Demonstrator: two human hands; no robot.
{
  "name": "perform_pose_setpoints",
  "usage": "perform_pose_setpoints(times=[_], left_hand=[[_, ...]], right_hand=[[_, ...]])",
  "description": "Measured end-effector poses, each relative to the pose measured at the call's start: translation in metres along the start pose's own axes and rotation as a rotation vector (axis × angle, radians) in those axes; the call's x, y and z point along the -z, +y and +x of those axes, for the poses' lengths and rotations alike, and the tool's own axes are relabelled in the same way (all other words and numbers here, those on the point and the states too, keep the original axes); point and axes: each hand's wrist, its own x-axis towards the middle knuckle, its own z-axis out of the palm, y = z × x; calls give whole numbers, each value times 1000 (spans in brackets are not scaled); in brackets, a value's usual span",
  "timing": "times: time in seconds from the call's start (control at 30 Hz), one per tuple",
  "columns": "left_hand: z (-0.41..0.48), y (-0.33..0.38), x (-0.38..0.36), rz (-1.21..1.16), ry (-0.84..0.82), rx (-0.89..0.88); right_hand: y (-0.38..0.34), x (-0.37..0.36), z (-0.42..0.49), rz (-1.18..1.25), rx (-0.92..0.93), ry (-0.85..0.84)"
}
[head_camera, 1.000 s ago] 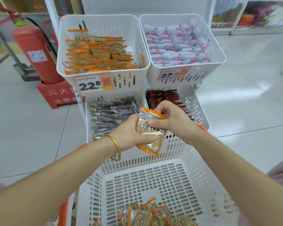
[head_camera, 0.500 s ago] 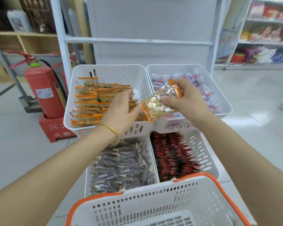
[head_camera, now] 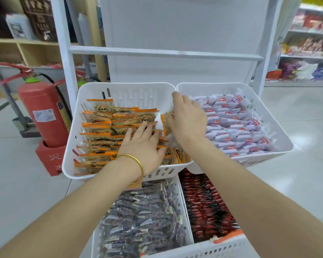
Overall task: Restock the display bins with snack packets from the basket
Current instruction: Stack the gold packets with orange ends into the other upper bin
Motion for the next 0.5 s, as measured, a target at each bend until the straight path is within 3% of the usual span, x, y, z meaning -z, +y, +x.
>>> perform_pose_setpoints(times=[0.27, 0.4, 0.5], left_hand=[[-3, -1, -2, -148, 116, -38], [-3, 0, 0, -163, 105, -37], [-12, 1, 7, -197, 186, -68]], right_hand=[[22, -10, -13, -84, 283, -115], [29, -3, -8, -86, 326, -338], [38, 8, -14, 68, 253, -265]])
